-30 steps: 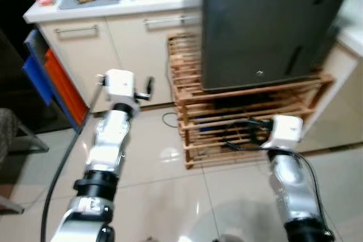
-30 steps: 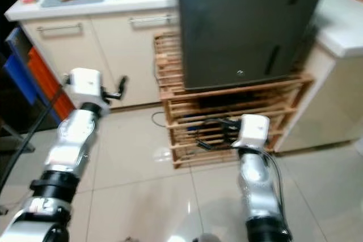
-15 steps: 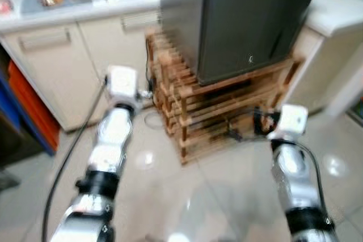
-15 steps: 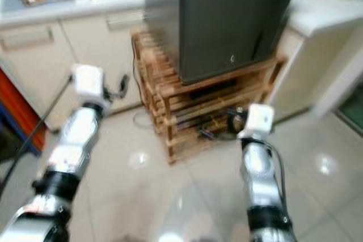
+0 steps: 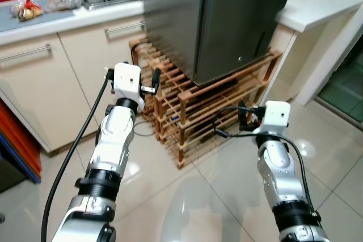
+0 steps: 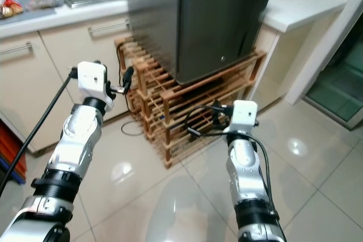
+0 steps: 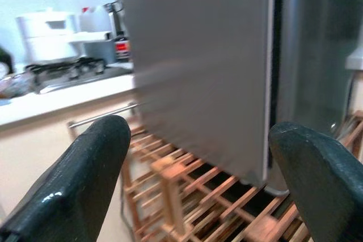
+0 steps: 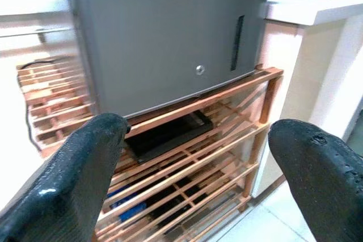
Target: Restocking fridge
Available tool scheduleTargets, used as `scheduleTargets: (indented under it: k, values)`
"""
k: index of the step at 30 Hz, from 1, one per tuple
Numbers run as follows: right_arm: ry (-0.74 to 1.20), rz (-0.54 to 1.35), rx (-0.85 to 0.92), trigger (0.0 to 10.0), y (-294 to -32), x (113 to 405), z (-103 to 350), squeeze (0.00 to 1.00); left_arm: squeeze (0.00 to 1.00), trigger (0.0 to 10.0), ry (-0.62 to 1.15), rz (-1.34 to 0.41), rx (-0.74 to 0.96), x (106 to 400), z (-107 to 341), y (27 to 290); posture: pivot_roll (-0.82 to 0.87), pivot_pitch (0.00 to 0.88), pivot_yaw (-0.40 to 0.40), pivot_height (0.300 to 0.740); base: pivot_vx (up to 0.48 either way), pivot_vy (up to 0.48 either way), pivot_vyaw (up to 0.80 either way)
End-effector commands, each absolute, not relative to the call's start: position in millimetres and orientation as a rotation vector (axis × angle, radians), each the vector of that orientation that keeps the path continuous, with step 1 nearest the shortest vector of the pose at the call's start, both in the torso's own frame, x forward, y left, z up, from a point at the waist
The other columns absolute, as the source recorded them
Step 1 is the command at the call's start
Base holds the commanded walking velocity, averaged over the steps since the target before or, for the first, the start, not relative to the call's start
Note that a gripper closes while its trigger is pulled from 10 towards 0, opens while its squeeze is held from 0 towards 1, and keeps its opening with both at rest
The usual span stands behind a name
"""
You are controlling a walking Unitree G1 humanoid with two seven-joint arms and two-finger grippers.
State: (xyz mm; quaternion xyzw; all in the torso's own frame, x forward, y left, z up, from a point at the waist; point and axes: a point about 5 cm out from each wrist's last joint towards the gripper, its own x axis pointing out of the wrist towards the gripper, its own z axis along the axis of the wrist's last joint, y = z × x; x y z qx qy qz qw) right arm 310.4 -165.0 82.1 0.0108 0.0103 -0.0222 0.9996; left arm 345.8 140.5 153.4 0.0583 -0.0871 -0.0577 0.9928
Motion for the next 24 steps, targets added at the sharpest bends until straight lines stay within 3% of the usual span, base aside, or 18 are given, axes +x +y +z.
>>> scheduleTargets:
  k: [1, 18, 24]
  values:
    - [0.006, -0.069, 0.031, 10.0, -169.5, 312.5, 86.0, 0.0, 0.0, 10.0, -0.193, -0.124, 0.123, 349.1, 160.7, 138.1, -0.08, 0.0, 0.028, 0.74, 0.469, 0.0, 0.0]
    - [-0.004, -0.075, 0.015, 10.0, -171.7, 315.8, 88.2, 0.0, 0.0, 10.0, -0.195, -0.157, 0.132, 349.9, 161.0, 134.7, -0.09, 0.0, 0.034, 0.74, 0.464, 0.0, 0.0]
    - [0.006, -0.073, 0.017, 10.0, -170.9, 316.1, 85.9, 0.0, 0.0, 10.0, -0.172, -0.165, 0.188, 353.2, 159.4, 130.8, -0.09, 0.0, 0.04, 0.74, 0.154, 0.0, -0.73]
